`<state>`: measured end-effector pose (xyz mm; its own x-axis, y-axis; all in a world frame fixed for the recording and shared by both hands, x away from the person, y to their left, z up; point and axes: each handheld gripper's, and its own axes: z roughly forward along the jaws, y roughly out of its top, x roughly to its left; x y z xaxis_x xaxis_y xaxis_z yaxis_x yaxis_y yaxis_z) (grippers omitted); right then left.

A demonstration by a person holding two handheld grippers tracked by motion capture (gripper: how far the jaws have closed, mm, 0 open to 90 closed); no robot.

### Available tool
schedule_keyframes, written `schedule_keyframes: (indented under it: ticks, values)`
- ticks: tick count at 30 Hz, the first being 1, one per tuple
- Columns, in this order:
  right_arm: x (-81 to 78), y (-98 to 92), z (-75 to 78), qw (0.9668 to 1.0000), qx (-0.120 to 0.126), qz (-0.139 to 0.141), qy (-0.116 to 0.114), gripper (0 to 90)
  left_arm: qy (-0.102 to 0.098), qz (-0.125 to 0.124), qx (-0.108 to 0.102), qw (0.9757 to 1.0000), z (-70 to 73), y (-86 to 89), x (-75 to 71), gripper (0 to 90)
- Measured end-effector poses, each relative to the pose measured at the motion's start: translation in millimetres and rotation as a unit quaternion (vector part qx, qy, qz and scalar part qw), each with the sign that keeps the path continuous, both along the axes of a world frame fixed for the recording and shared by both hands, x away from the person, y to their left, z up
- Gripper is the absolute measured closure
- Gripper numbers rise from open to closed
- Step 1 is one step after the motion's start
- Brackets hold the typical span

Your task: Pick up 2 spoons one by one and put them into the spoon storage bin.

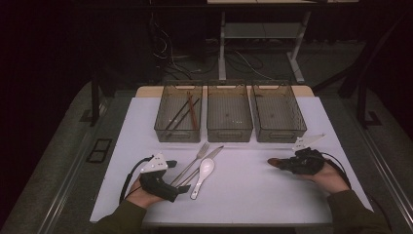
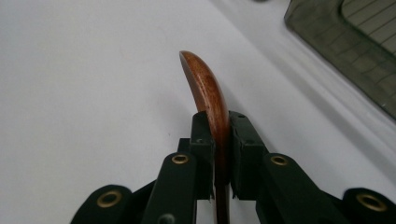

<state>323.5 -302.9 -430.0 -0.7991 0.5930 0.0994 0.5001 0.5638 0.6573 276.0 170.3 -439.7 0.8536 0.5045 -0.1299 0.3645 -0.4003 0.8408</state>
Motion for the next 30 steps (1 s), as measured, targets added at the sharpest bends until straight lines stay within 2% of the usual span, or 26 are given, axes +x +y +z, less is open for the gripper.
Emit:
schedule_keyframes:
  ticks: [11,19,30]
  values:
    - [8.0,3.8,19.9,0.9981,0.044,-0.041,-0.017,80.6,0.001,-0.006,0.002,1.0000,-0.4,-1.0,-0.3,0.0]
    - [18.4,7.6,32.3,0.9934,0.078,-0.079,-0.029,80.6,0.001,-0.005,0.001,1.0000,-0.5,-2.0,-0.9,0.0]
    - [33.9,25.9,44.4,0.9898,0.099,-0.094,-0.041,80.6,0.001,-0.010,0.004,0.9999,-0.5,-2.7,-1.2,0.0]
